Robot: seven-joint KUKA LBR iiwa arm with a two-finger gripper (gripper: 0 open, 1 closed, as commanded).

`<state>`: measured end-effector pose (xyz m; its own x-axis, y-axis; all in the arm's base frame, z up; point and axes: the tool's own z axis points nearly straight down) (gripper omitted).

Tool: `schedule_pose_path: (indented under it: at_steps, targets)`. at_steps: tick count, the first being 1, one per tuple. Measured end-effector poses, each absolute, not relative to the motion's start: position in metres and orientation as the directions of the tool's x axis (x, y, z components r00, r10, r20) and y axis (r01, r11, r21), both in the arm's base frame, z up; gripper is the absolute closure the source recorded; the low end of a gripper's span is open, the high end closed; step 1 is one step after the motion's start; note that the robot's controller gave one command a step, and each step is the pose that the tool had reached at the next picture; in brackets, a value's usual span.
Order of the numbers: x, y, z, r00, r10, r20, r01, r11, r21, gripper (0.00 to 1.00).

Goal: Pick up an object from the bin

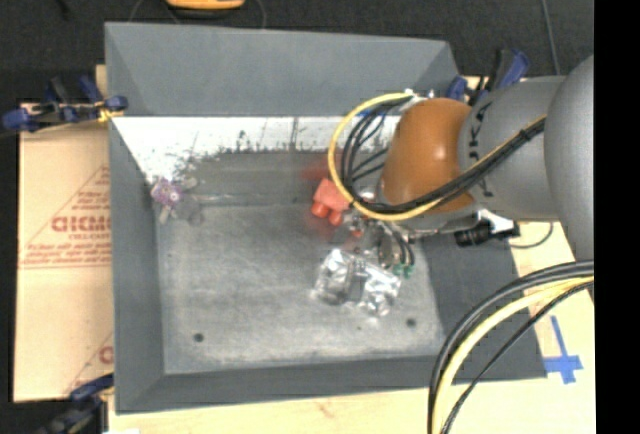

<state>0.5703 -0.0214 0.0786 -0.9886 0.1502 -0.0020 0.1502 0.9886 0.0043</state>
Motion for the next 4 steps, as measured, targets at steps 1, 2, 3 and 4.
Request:
schedule_pose_path:
  at_steps: [1, 2, 3, 4]
  targets:
    - [0.571, -0.021, 0.079, -0.989, 0.147, -0.003, 0.147, 0.989, 0.003, 0.0]
    - [0.572, -0.024, 0.081, -0.989, 0.15, -0.009, 0.15, 0.989, -0.001, 1.0]
    - [0.573, -0.025, 0.107, -0.988, 0.152, -0.005, 0.152, 0.988, 0.0, 1.0]
    - [0.574, -0.026, 0.143, -0.988, 0.153, -0.005, 0.153, 0.988, 0.001, 1.0]
